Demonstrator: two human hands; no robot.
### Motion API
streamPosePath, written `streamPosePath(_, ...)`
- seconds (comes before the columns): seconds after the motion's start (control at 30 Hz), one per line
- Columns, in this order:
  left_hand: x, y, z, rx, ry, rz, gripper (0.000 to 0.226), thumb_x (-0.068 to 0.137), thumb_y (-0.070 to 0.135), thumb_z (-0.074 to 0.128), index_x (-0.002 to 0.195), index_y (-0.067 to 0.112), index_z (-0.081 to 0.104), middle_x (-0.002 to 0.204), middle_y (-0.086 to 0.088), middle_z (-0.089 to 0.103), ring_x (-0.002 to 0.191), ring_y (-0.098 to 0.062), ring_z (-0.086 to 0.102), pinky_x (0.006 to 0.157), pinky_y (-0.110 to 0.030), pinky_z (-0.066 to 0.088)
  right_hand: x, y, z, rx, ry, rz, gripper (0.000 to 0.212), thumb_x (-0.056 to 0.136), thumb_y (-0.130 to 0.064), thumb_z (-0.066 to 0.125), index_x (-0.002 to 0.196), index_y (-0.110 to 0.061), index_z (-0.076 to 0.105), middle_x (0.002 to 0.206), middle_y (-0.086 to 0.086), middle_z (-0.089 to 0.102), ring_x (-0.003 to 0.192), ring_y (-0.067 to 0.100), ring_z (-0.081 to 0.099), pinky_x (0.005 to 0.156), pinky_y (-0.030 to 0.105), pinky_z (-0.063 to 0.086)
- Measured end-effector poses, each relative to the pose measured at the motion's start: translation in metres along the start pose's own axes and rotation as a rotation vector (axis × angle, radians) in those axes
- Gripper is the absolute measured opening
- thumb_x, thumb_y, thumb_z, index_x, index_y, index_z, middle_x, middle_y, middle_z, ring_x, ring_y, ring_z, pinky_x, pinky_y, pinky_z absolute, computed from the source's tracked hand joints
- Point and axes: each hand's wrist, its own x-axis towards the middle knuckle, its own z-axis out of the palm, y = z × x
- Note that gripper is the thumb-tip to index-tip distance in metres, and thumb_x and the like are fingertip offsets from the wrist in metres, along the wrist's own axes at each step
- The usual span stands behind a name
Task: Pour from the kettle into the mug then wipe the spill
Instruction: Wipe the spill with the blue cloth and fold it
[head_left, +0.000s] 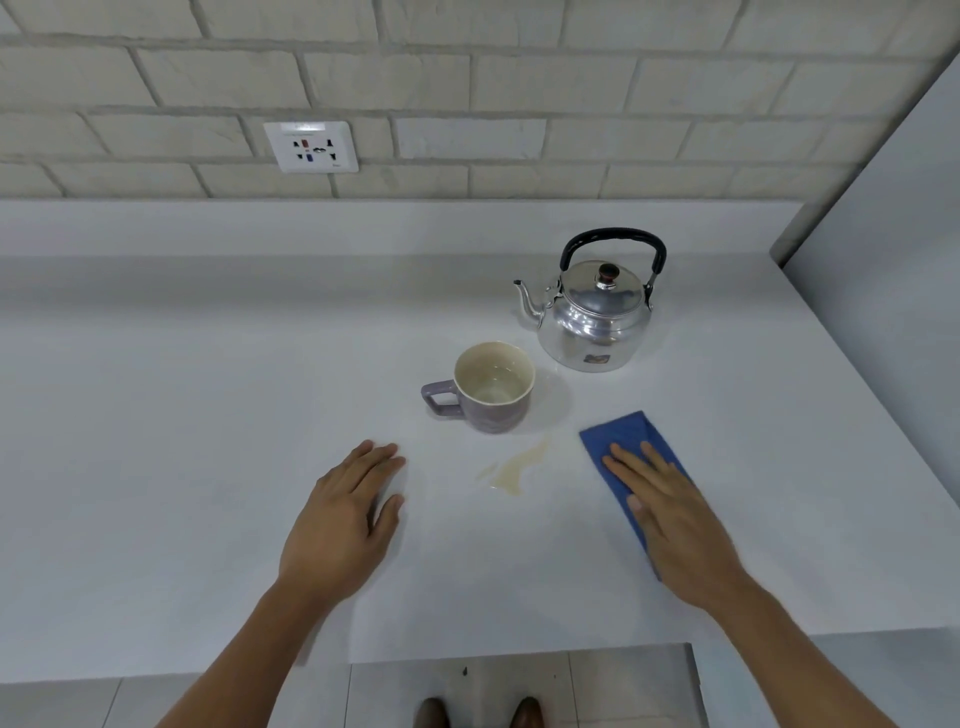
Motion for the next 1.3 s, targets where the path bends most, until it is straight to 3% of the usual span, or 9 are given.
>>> streamPosePath(0.23, -0.001, 0.001, 0.0, 0.01, 0.004, 0.002, 0.05, 0.101, 0.045, 0.041, 0.147, 0.029, 0.052, 0.156, 0.015, 0.047, 0.153, -0.009, 0.03, 0.12, -0.028, 0.026, 0.072, 0.007, 0.005, -0.1, 0.077, 0.334, 0.055, 0.108, -0.026, 0.031, 0.16, -0.015, 0.019, 0.169, 0.002, 0.013, 0.156, 0.026, 0.006, 0.126, 0.039, 0.008)
streamPosePath(0.37, -0.001, 0.001, -0.001, 0.002, 0.004, 0.008, 0.05, 0.101, 0.044, 0.041, 0.146, 0.028, 0.053, 0.156, 0.014, 0.048, 0.153, -0.01, 0.031, 0.121, -0.029, 0.026, 0.079, -0.044, 0.028, -0.105, 0.045, 0.242, 0.056, 0.107, -0.024, 0.031, 0.16, -0.012, 0.019, 0.169, 0.003, 0.013, 0.156, 0.028, 0.006, 0.126, 0.039, 0.007)
streamPosePath(0.47, -0.001, 0.001, 0.0, -0.002, 0.006, 0.011, 0.05, 0.101, 0.044, 0.041, 0.146, 0.027, 0.053, 0.156, 0.013, 0.048, 0.153, -0.011, 0.031, 0.121, -0.033, 0.03, 0.045, -0.079, 0.041, -0.12, -0.003, 0.06, 0.056, 0.106, -0.022, 0.033, 0.16, -0.012, 0.021, 0.168, 0.002, 0.017, 0.156, 0.026, 0.008, 0.126, 0.039, 0.011)
streamPosePath(0.6, 0.0, -0.001, 0.002, -0.002, 0.015, 0.018, 0.05, 0.1, 0.044, 0.041, 0.145, 0.026, 0.054, 0.156, 0.012, 0.049, 0.152, -0.012, 0.033, 0.121, -0.036, 0.032, -0.014, -0.087, 0.044, -0.086, -0.113, -0.121, 0.053, 0.108, -0.034, 0.018, 0.161, -0.03, 0.013, 0.169, -0.018, 0.002, 0.155, 0.007, -0.006, 0.124, 0.028, 0.0)
streamPosePath(0.73, -0.001, -0.001, 0.001, -0.004, 0.01, 0.016, 0.05, 0.101, 0.044, 0.04, 0.146, 0.027, 0.053, 0.156, 0.013, 0.048, 0.153, -0.011, 0.031, 0.121, -0.034, 0.031, -0.032, -0.052, 0.025, -0.075, -0.043, -0.003, 0.051, 0.107, -0.026, 0.029, 0.157, -0.038, 0.025, 0.166, -0.023, 0.013, 0.155, 0.008, -0.001, 0.125, 0.032, 0.006)
streamPosePath(0.83, -0.001, 0.0, 0.0, 0.007, 0.003, 0.019, 0.05, 0.101, 0.043, 0.041, 0.147, 0.027, 0.052, 0.157, 0.013, 0.047, 0.153, -0.011, 0.031, 0.122, -0.034, 0.03, -0.01, -0.044, 0.023, -0.086, 0.023, 0.168, 0.053, 0.107, -0.022, 0.033, 0.158, -0.03, 0.024, 0.166, -0.014, 0.013, 0.156, 0.018, 0.001, 0.126, 0.042, 0.013)
streamPosePath(0.97, -0.001, 0.0, 0.0, 0.015, 0.002, 0.018, 0.046, 0.103, 0.038, 0.047, 0.147, 0.026, 0.052, 0.157, 0.011, 0.048, 0.152, -0.012, 0.031, 0.121, -0.034, 0.03, 0.022, -0.083, 0.041, -0.137, 0.042, 0.243, 0.056, 0.106, -0.022, 0.036, 0.16, -0.017, 0.022, 0.168, -0.002, 0.016, 0.156, 0.03, 0.006, 0.126, 0.041, 0.009)
streamPosePath(1.13, -0.002, 0.0, 0.0, 0.018, 0.004, 0.016, 0.046, 0.103, 0.036, 0.05, 0.148, 0.026, 0.051, 0.158, 0.01, 0.048, 0.152, -0.013, 0.032, 0.121, -0.035, 0.031, 0.021, -0.146, 0.068, -0.117, -0.012, 0.151, 0.058, 0.106, -0.029, 0.031, 0.161, -0.021, 0.016, 0.17, -0.007, 0.009, 0.156, 0.026, 0.0, 0.126, 0.037, 0.007)
streamPosePath(1.3, -0.001, 0.0, 0.001, 0.017, -0.001, 0.014, 0.049, 0.104, 0.037, 0.049, 0.151, 0.025, 0.049, 0.159, 0.008, 0.046, 0.152, -0.013, 0.032, 0.122, -0.032, 0.026, -0.017, -0.152, 0.07, -0.061, -0.16, -0.12, 0.054, 0.107, -0.036, 0.022, 0.16, -0.037, 0.011, 0.167, -0.026, -0.002, 0.154, 0.008, -0.012, 0.125, 0.031, 0.004)
